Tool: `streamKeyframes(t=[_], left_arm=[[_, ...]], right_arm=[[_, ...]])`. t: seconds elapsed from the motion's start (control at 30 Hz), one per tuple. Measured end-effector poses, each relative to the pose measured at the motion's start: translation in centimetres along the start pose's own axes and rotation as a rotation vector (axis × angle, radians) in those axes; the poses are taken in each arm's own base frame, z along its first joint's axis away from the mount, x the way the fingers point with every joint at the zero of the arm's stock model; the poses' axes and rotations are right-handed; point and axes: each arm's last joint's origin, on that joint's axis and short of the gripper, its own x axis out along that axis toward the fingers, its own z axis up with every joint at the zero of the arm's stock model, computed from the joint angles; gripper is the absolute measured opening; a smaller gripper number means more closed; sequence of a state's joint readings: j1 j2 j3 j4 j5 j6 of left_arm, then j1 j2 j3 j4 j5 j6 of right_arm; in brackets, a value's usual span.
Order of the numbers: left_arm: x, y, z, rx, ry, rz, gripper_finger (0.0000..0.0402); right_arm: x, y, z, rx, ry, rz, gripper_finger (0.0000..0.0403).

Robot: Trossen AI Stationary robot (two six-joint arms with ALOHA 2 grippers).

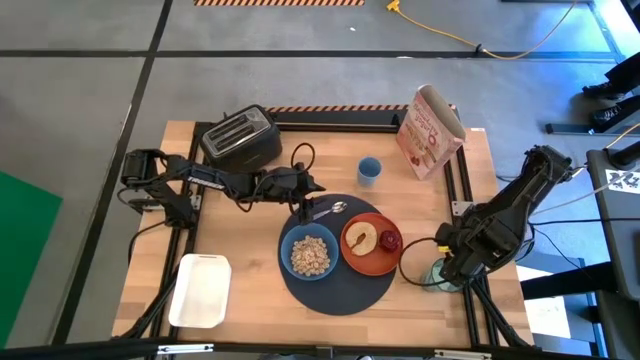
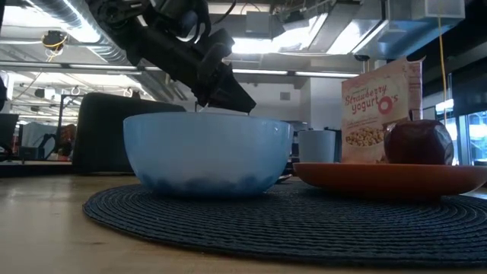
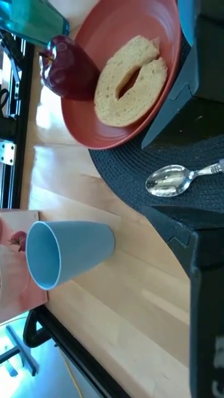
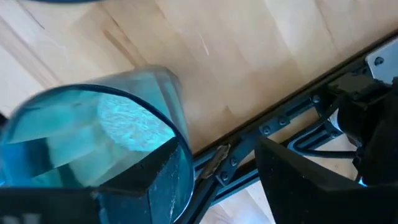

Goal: Arrange a breakfast setting
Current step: Put the blue cup on the top right of the placemat

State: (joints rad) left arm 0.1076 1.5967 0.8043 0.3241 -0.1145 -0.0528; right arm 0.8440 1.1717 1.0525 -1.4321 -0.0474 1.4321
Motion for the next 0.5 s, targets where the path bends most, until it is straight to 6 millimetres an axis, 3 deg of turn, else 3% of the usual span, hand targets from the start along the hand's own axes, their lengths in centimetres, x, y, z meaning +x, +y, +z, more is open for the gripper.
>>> streamKeyframes(t=[0.1, 0.3, 0.5], left_arm=[[0.0, 0.0, 0.0, 0.000, 0.000, 0.001, 0.0147], [0.0, 0.0, 0.0, 0.000, -0.001, 0.007, 0.0147], [0.0, 0.1, 0.0, 0.002, -0.002, 0.008, 0.0147]], right_arm=[[0.5, 0.2, 0.0, -0.001, 0.007, 0.015, 0.0159], [1.5, 0.8, 0.1, -0.034, 0.001, 0.071, 0.0025], [1.5, 0.3, 0.1, -0.050, 0.013, 0.034, 0.0017]])
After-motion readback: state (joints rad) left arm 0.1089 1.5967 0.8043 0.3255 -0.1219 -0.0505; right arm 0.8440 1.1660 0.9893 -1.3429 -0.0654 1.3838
